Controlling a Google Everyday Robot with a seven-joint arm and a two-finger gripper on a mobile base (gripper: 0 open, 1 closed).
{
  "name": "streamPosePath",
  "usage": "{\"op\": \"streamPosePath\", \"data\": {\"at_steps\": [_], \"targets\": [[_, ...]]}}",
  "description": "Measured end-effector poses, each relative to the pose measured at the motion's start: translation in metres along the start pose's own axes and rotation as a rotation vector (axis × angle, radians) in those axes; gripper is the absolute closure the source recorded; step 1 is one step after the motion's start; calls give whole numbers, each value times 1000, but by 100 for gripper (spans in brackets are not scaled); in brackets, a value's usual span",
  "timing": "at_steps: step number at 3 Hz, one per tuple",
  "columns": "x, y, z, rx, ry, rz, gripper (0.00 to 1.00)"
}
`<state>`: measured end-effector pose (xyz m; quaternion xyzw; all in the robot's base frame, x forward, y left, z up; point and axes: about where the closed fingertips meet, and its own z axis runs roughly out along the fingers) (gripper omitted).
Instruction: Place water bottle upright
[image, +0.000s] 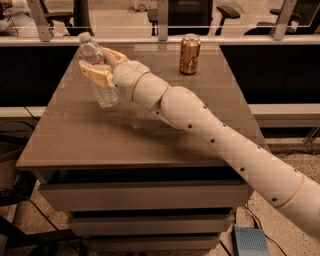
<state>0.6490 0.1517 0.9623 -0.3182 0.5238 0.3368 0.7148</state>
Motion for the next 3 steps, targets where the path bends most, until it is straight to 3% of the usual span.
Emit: {"op": "streamPosePath", "data": {"at_steps": [3], "targets": [[18, 16, -11, -36, 61, 70, 100]]}}
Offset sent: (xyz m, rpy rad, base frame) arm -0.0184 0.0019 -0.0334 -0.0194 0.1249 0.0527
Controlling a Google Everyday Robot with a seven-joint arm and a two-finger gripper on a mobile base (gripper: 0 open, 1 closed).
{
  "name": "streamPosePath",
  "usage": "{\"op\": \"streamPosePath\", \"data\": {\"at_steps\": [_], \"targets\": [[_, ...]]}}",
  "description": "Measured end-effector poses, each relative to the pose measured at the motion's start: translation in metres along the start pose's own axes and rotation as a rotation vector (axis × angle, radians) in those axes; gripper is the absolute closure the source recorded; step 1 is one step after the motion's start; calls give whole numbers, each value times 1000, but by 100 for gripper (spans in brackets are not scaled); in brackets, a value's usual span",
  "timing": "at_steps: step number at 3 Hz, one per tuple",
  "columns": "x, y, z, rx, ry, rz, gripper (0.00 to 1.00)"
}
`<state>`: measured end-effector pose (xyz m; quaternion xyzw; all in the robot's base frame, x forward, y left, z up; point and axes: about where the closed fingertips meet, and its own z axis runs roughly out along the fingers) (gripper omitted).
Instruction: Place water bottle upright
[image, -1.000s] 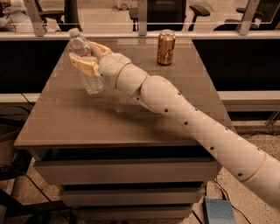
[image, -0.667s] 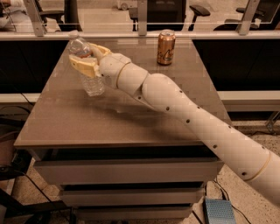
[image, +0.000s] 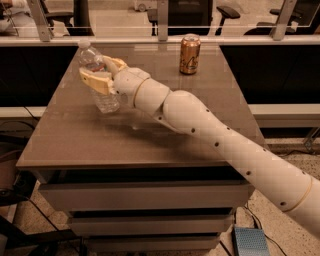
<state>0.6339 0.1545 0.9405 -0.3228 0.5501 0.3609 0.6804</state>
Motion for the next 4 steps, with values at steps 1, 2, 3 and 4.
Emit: {"op": "streamPosePath", "data": {"at_steps": [1, 2, 3, 4], "targets": [[-1, 0, 0, 0, 0, 0, 85], [-2, 0, 0, 0, 0, 0, 62], [-2, 0, 0, 0, 0, 0, 39], [0, 0, -13, 5, 25, -21, 16]]}}
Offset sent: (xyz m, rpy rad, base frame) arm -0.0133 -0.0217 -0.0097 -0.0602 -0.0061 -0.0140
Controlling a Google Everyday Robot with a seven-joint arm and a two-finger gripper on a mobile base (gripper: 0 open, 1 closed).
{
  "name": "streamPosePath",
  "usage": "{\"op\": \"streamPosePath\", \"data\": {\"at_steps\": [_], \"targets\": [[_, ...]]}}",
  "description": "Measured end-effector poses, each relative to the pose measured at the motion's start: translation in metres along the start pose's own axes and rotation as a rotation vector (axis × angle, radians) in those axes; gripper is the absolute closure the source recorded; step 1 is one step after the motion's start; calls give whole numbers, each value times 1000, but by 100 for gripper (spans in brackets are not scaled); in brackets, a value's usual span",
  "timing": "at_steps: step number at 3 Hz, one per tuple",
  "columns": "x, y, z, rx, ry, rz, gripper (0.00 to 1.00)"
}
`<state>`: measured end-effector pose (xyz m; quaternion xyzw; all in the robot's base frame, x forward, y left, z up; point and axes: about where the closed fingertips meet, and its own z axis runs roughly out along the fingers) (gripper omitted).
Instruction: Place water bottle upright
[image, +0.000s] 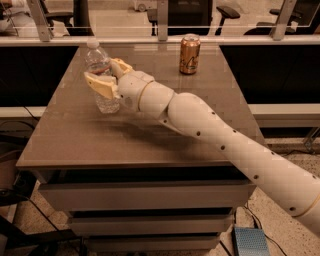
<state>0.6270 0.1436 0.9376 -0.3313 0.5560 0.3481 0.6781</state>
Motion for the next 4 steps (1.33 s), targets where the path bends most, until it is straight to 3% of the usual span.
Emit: {"op": "streamPosePath", "data": {"at_steps": [1, 4], "targets": [[2, 0, -10, 5, 20, -15, 0], [1, -2, -20, 10, 48, -38, 0]]}}
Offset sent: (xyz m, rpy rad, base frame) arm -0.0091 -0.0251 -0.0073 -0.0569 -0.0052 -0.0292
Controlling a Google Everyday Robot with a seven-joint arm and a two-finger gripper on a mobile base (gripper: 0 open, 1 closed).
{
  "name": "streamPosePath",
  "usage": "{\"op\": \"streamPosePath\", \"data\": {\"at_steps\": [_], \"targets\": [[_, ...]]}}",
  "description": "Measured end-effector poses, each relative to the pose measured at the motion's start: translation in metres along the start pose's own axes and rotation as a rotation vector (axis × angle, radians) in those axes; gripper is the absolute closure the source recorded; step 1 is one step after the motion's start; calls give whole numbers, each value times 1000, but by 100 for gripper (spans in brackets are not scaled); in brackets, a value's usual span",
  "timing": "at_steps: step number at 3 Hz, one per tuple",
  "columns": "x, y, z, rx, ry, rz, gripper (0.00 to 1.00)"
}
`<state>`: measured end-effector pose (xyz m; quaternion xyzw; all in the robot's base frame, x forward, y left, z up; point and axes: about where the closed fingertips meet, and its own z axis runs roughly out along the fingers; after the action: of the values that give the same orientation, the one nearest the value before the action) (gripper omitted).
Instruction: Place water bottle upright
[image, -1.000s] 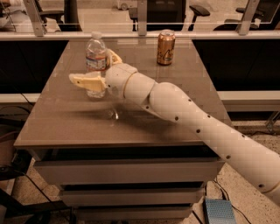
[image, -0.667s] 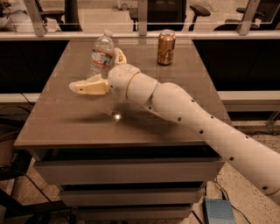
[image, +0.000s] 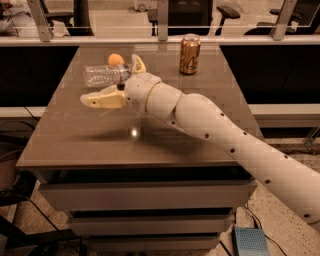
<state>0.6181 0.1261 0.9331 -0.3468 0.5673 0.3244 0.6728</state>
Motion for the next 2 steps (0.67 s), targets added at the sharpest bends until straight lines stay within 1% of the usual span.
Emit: {"op": "streamPosePath", "data": {"at_steps": [1, 2], "targets": [[0, 0, 0, -3, 11, -6, 0], [-1, 0, 2, -13, 38, -19, 0]]}}
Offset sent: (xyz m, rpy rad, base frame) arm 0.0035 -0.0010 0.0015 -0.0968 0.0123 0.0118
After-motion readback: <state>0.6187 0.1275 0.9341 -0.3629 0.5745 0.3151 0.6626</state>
